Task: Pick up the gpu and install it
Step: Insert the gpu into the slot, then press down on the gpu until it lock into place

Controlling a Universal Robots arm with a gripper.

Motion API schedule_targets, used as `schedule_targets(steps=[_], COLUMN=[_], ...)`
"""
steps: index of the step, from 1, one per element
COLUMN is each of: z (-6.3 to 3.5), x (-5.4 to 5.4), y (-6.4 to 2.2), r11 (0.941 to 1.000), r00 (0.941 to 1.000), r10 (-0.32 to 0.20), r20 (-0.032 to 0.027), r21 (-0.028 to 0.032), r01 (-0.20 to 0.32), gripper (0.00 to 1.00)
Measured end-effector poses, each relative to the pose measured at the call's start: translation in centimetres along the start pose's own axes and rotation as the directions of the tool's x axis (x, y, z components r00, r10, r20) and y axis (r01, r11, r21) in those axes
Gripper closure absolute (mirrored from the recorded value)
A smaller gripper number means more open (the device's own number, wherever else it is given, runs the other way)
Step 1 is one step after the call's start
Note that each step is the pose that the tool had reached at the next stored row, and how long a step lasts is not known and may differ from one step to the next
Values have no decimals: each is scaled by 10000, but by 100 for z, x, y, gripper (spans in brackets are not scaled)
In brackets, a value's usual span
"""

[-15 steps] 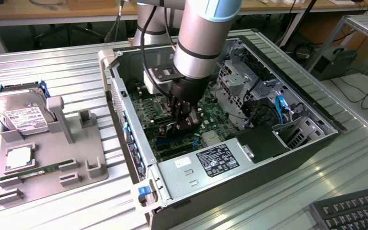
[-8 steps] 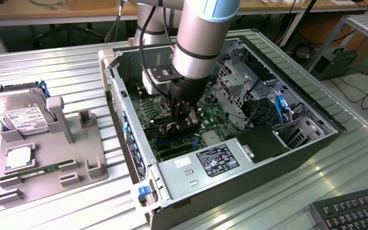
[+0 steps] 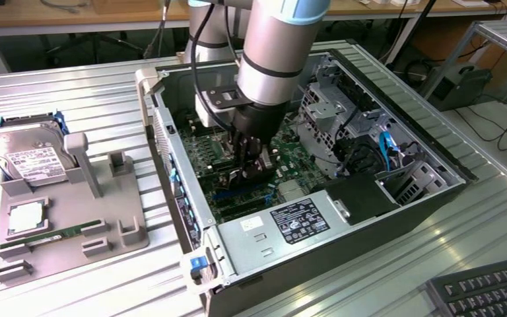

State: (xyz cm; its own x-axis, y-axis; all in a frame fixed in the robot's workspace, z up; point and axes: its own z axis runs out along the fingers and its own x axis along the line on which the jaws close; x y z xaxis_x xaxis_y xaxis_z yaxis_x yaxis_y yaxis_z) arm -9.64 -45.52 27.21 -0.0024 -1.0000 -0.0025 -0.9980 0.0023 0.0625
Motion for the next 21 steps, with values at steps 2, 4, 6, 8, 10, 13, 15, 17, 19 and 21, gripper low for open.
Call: schedule_targets(steps=[2, 4, 6, 8, 10, 13, 15, 17, 19, 21], z=[-93, -180, -212, -212, -212, -212, -213, -212, -213, -213], x=[0, 0, 0, 0, -1, 0, 0, 0, 0, 0], y=[6, 17, 39, 66, 66, 67, 67, 67, 67, 67], r11=[10000, 10000, 10000, 10000, 10000, 10000, 10000, 10000, 10000, 10000], r00=[10000, 10000, 10000, 10000, 10000, 10000, 10000, 10000, 10000, 10000], r10=[0, 0, 0, 0, 0, -1, -1, 0, -1, -1], r20=[-1, -2, 0, 0, 1, 0, -1, 0, 0, 0], r21=[-1, -1, 14, 46, 48, 48, 47, 47, 47, 47], r01=[0, 0, 0, 0, 0, 1, 1, 0, 1, 1], gripper=[66, 66, 67, 74, 87, 89, 89, 89, 89, 89])
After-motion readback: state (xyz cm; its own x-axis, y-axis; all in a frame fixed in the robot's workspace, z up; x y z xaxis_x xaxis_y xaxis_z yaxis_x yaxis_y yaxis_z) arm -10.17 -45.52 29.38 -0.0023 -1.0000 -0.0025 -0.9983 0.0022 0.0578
